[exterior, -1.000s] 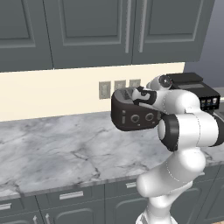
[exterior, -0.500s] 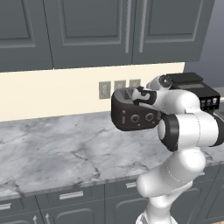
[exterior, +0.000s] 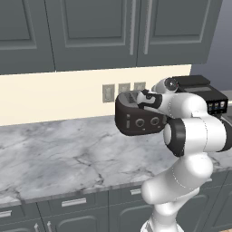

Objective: Start the toaster. Once the lever pops up, take the bread to the plate on the dining counter.

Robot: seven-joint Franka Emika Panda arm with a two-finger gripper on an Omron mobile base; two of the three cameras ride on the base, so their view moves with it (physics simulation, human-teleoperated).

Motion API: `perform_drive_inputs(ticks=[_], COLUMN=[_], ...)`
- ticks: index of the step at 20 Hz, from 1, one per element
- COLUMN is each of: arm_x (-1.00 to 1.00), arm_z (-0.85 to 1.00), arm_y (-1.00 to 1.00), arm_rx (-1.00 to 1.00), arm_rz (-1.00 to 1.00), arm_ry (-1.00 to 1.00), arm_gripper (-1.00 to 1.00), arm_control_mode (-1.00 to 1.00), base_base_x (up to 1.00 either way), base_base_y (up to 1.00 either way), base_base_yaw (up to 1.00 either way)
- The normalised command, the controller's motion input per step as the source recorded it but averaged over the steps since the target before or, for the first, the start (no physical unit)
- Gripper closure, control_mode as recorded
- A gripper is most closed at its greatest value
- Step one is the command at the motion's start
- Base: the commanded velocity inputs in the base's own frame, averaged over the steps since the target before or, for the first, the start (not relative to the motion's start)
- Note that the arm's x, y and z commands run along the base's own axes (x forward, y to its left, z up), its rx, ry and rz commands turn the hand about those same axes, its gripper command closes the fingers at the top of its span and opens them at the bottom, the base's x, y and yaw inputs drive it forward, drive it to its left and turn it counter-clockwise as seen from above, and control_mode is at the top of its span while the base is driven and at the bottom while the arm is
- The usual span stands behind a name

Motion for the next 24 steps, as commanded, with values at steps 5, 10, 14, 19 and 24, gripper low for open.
perform_drive_inputs(ticks=[5, 10, 14, 19, 24], arm_x=[0.00, 0.00, 0.00, 0.00, 0.00], arm_z=[0.00, 0.00, 0.00, 0.00, 0.00], arm_y=[0.00, 0.00, 0.00, 0.00, 0.00], arm_rx=[0.00, 0.00, 0.00, 0.00, 0.00], arm_rz=[0.00, 0.00, 0.00, 0.00, 0.00], arm_ry=[0.00, 0.00, 0.00, 0.00, 0.00], arm_gripper=[-1.00, -1.00, -1.00, -1.00, -1.00], arm_control_mode=[-1.00, -1.00, -1.00, -1.00, -1.00], base_base_x=[0.00, 0.00, 0.00, 0.00, 0.00], base_base_y=[0.00, 0.00, 0.00, 0.00, 0.00], base_base_yaw=[0.00, 0.00, 0.00, 0.00, 0.00])
